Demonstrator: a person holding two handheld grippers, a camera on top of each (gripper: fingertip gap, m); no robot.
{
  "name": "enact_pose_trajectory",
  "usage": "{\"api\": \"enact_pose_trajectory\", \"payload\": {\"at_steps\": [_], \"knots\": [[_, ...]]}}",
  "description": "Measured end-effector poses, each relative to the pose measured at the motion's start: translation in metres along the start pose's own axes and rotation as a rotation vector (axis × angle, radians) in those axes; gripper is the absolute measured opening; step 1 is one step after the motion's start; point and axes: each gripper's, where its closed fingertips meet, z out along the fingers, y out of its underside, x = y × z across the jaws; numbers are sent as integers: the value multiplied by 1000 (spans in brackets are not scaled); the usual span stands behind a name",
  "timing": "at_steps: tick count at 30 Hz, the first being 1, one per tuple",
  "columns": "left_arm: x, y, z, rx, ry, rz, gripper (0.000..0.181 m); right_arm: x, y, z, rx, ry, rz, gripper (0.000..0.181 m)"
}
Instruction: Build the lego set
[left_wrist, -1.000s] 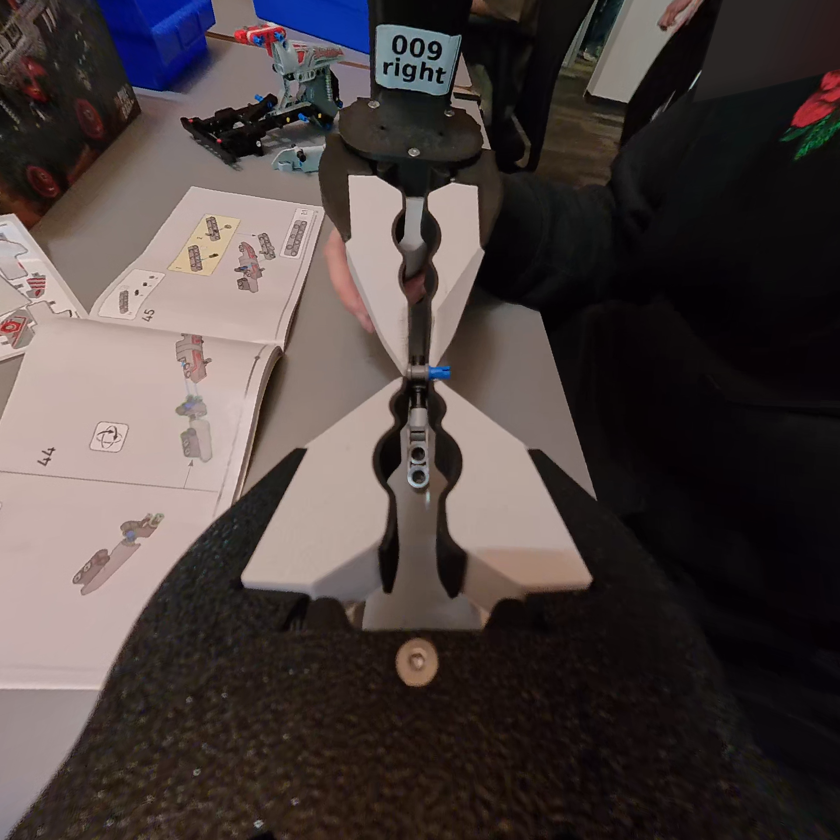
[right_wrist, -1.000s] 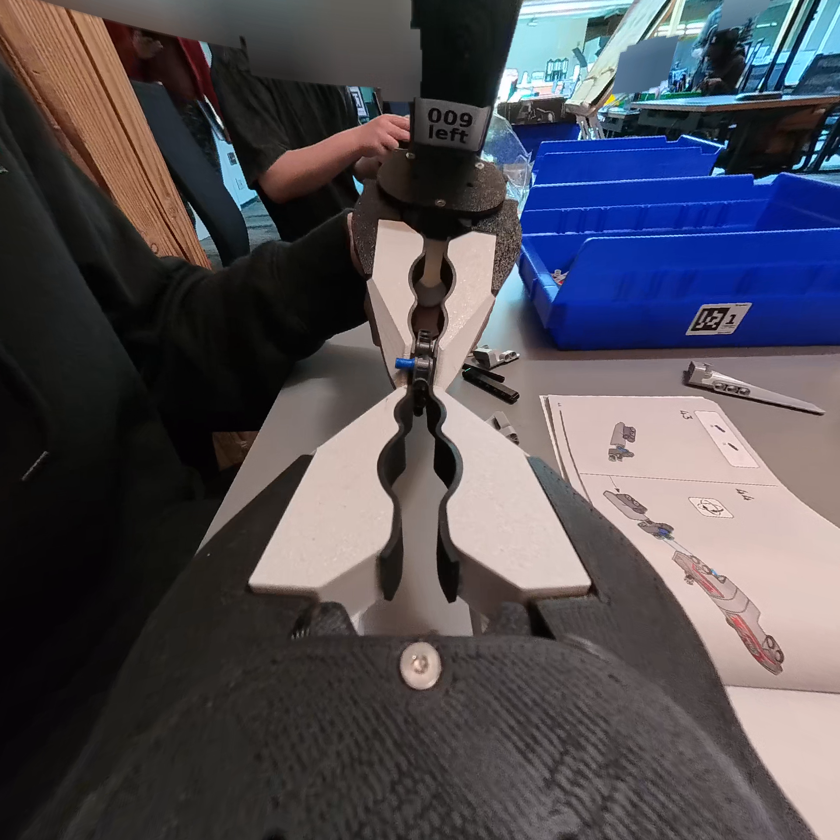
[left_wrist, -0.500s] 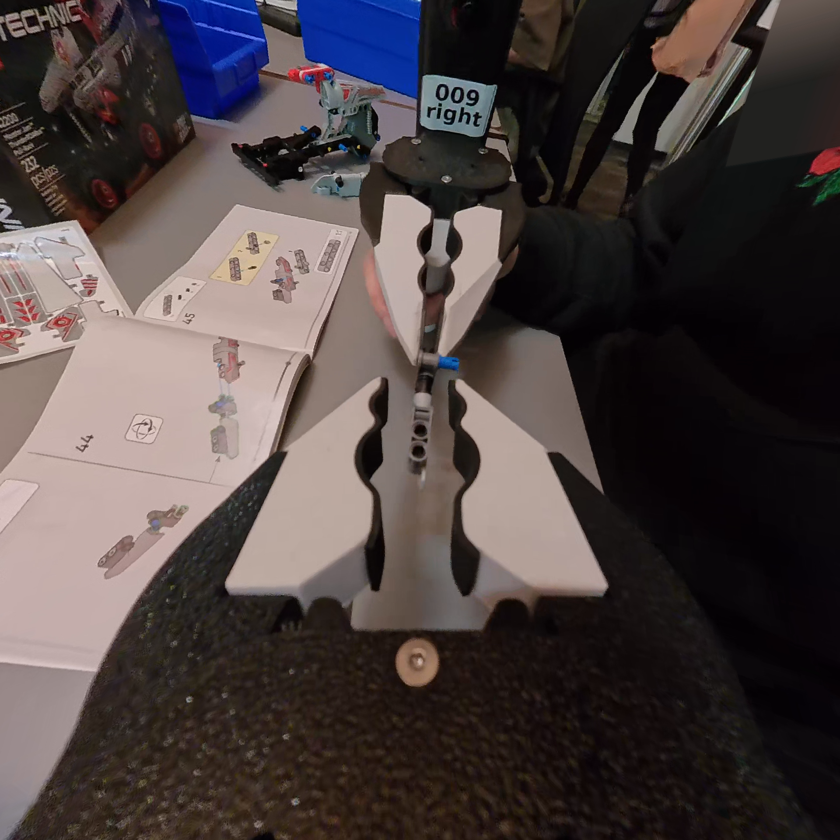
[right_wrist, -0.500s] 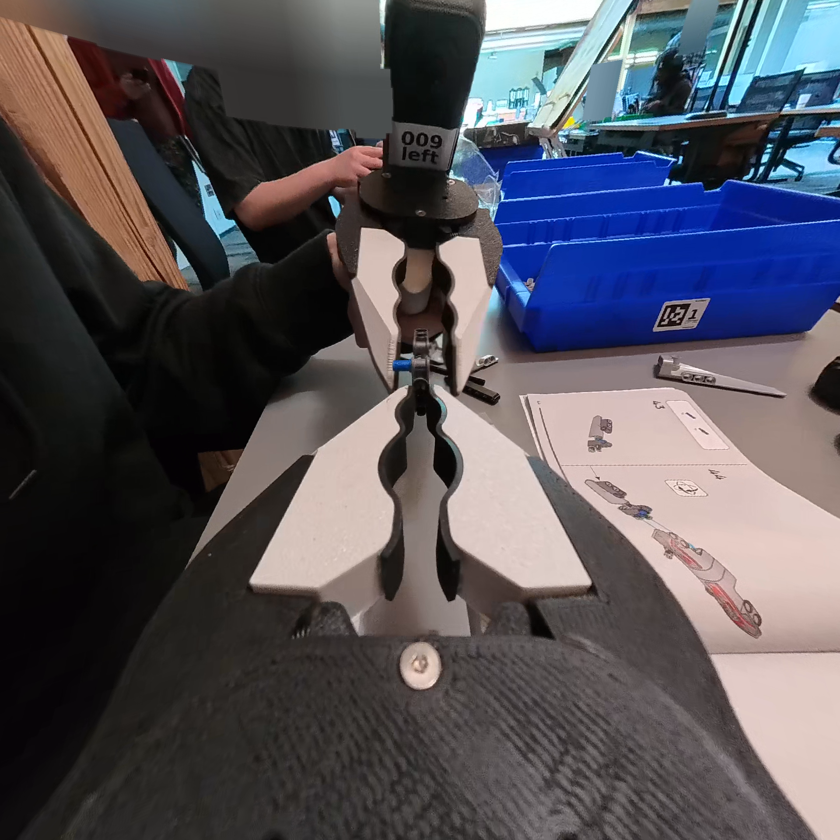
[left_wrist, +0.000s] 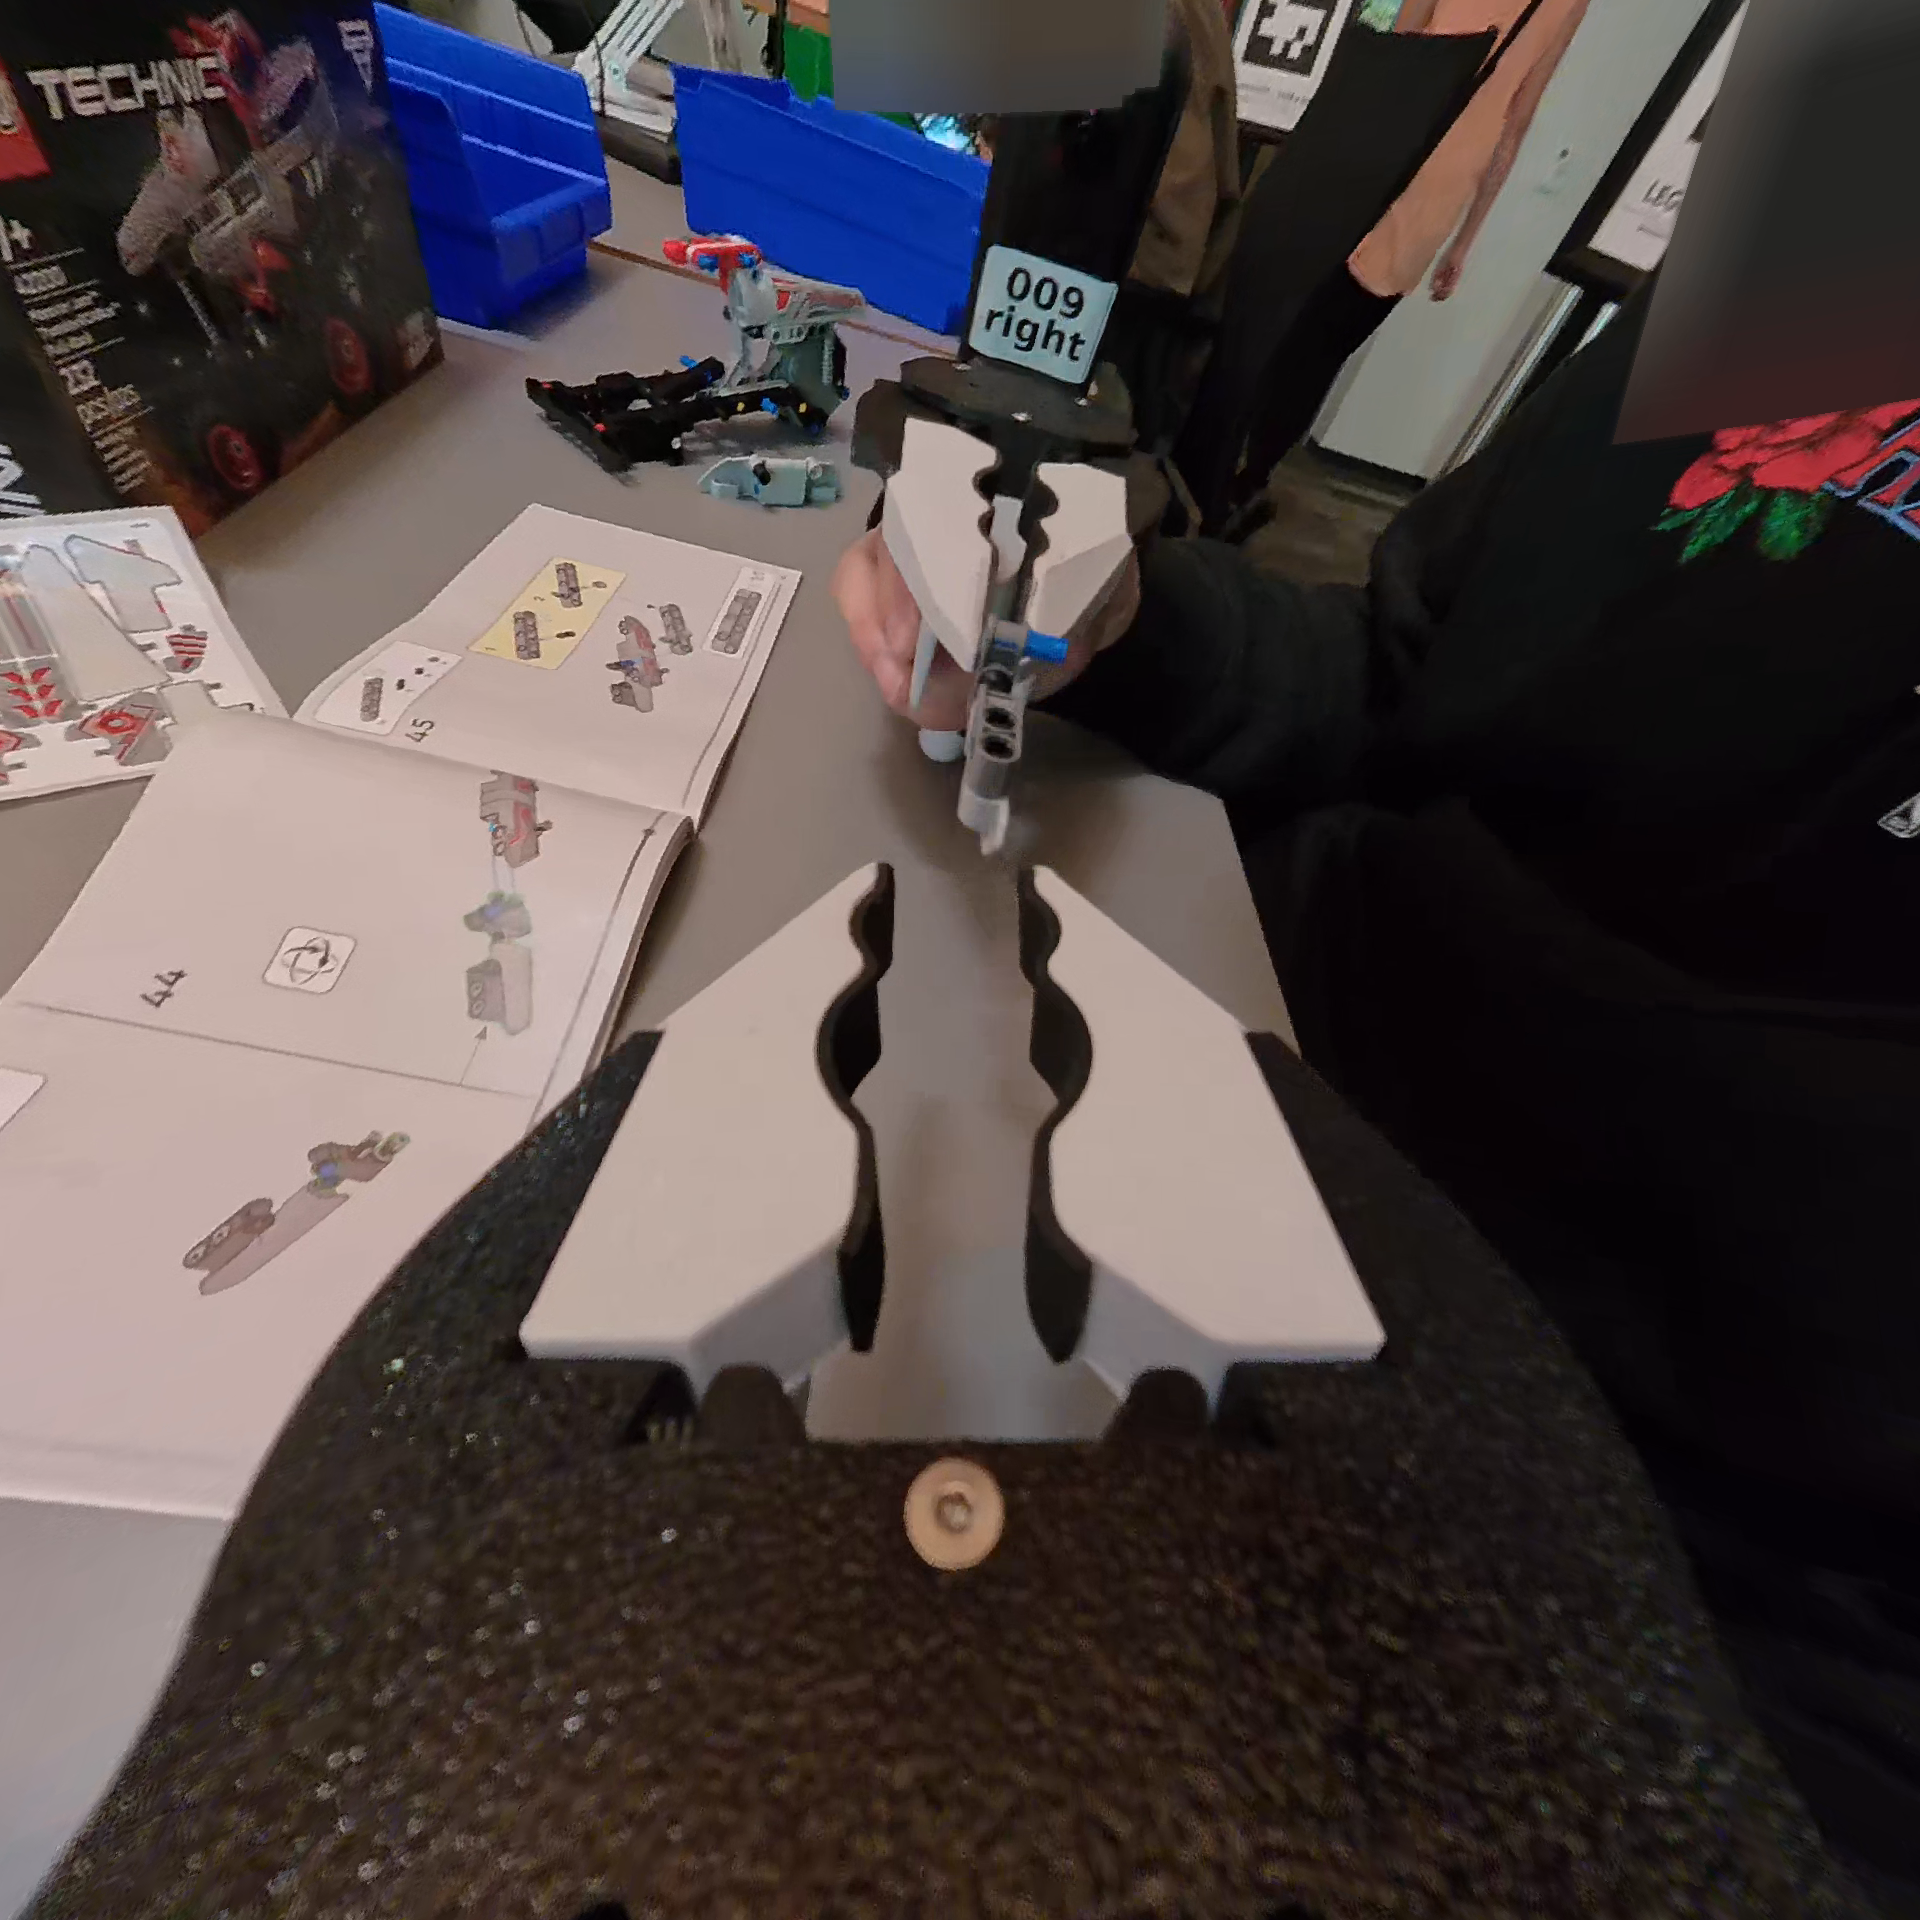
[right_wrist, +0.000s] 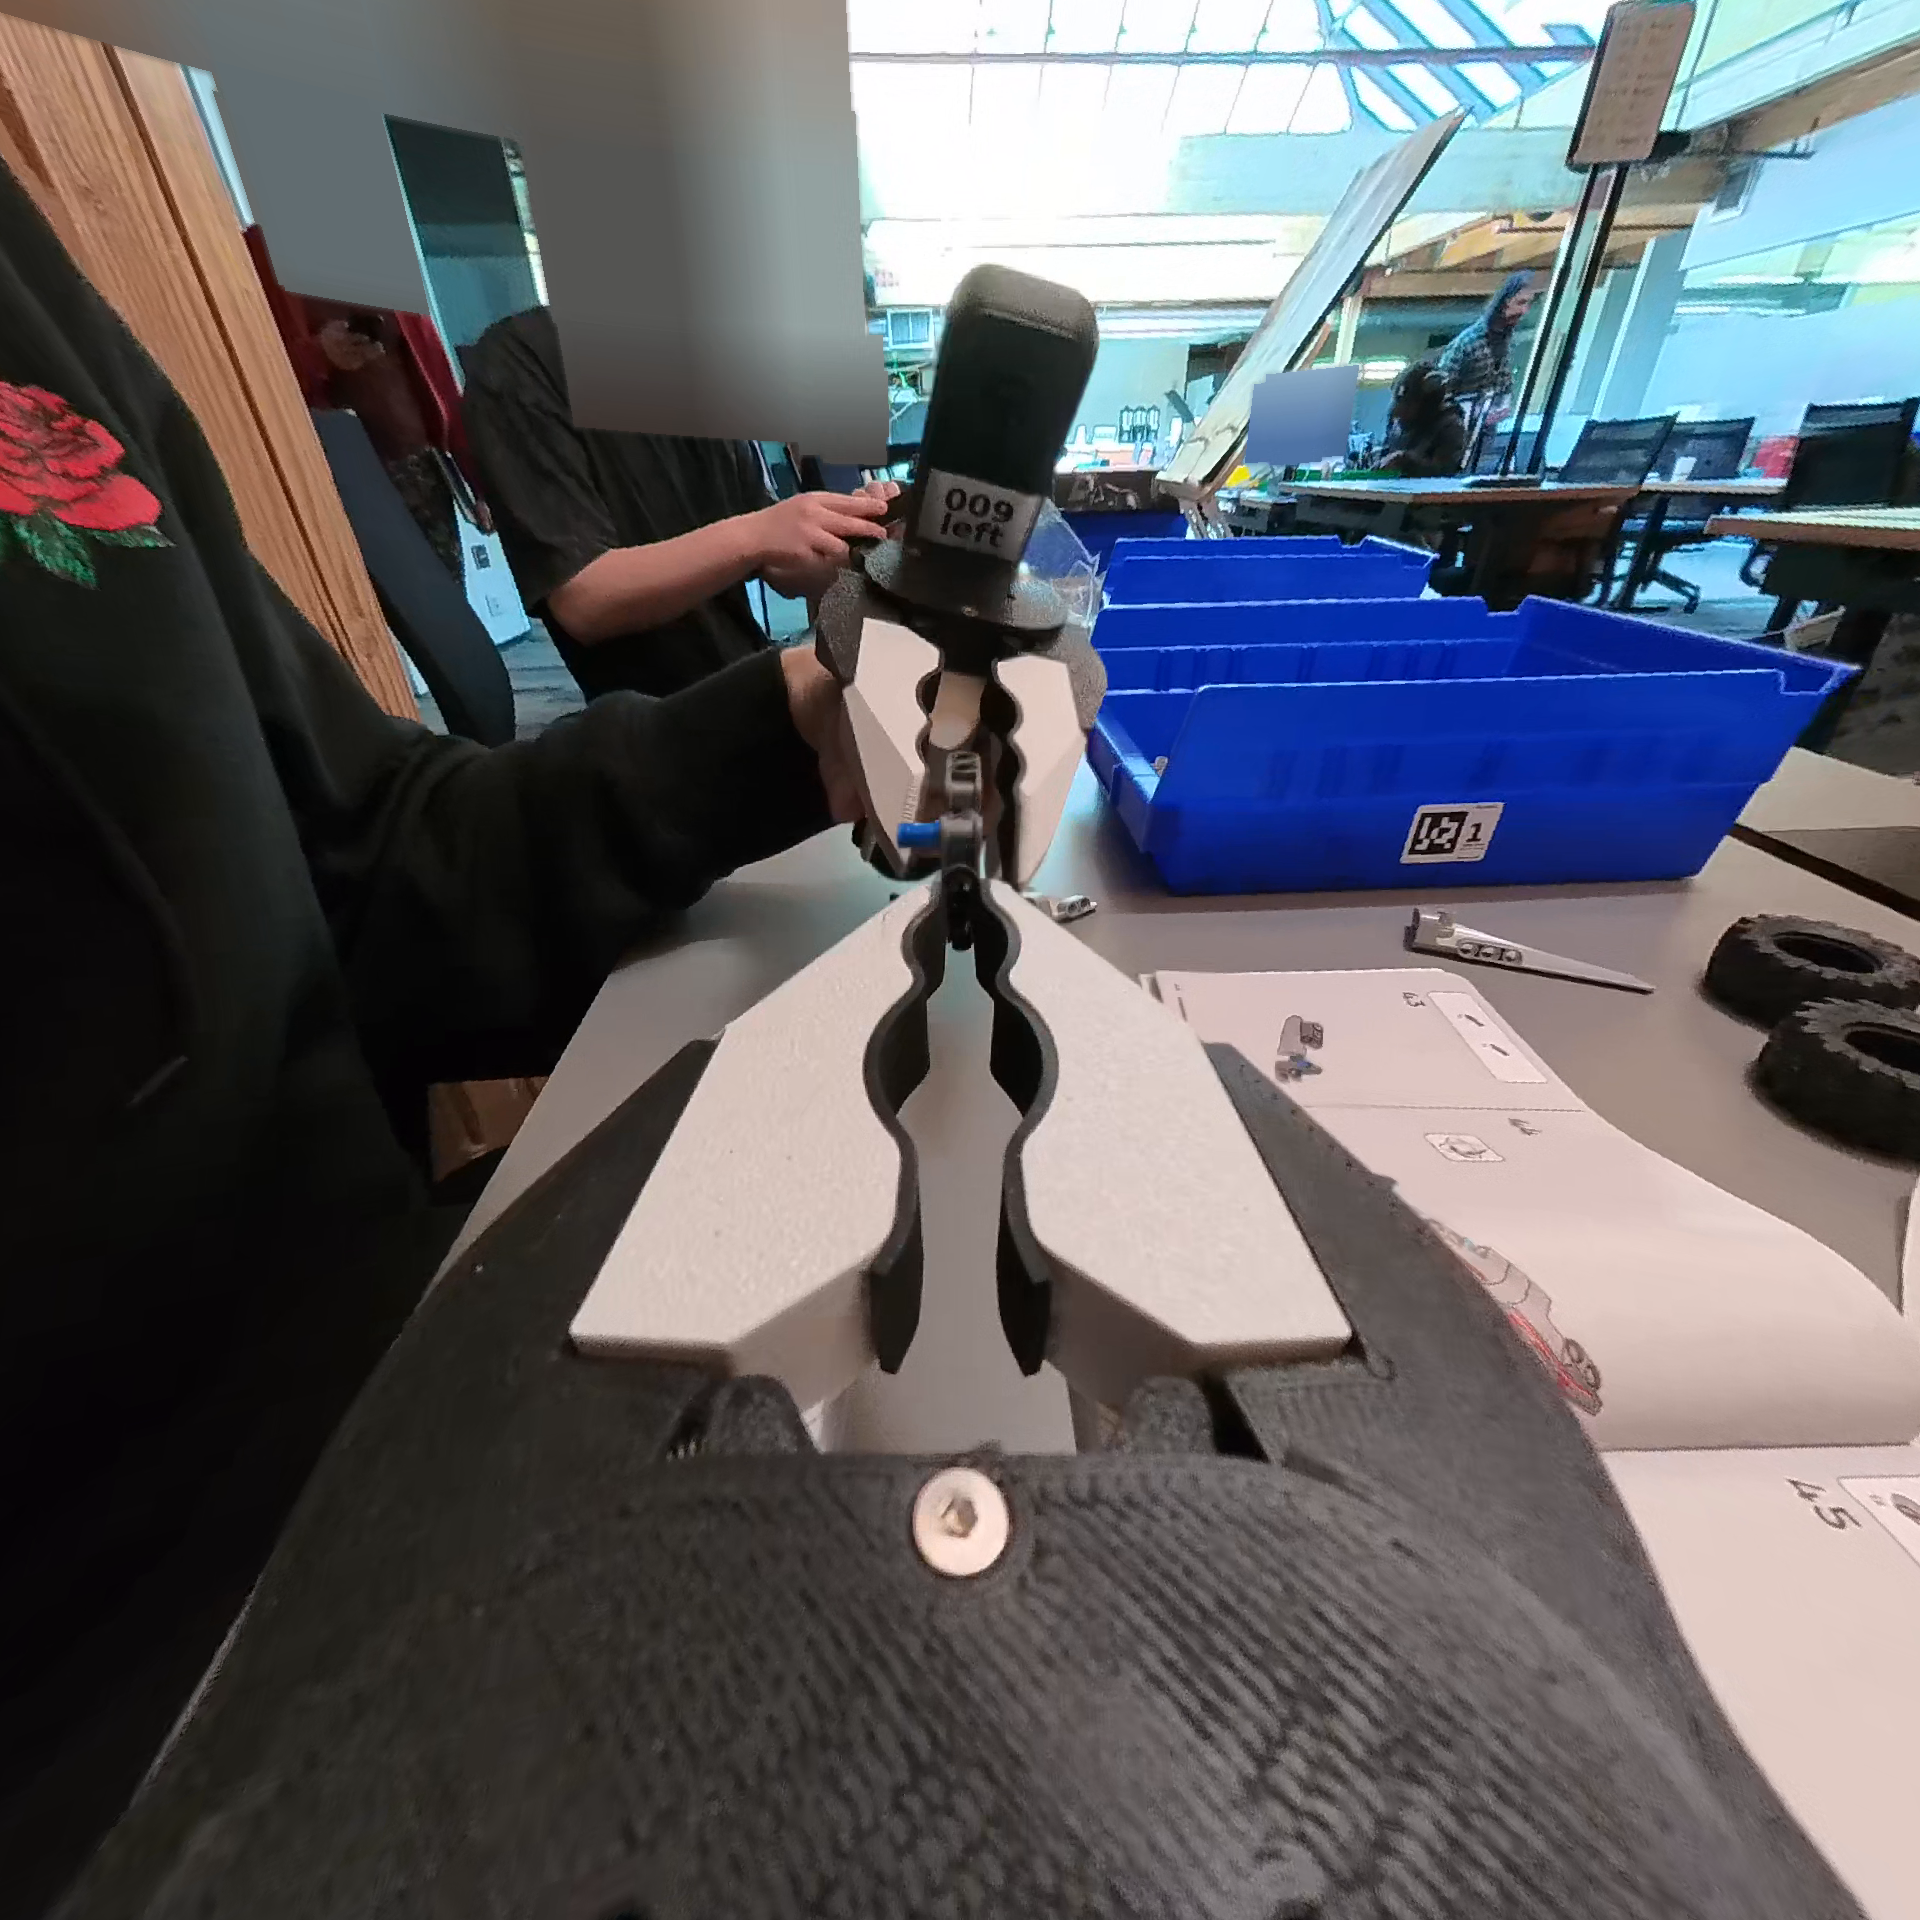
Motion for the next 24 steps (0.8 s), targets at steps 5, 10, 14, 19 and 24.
{"api": "enact_pose_trajectory", "payload": {"at_steps": [5,10,14,19,24], "knots": [[4,1,4,2,36,9,7,-3,3,3,-27,-8,-28,3],[4,0,3,10,34,34,2,-2,5,3,-42,1,-24,3],[5,2,3,-4,35,40,0,-1,6,3,-44,-2,-11,3],[9,-3,1,28,53,56,0,-3,7,4,-45,-16,-9,3],[9,0,2,13,53,36,12,1,11,4,-72,11,-18,3]]}}
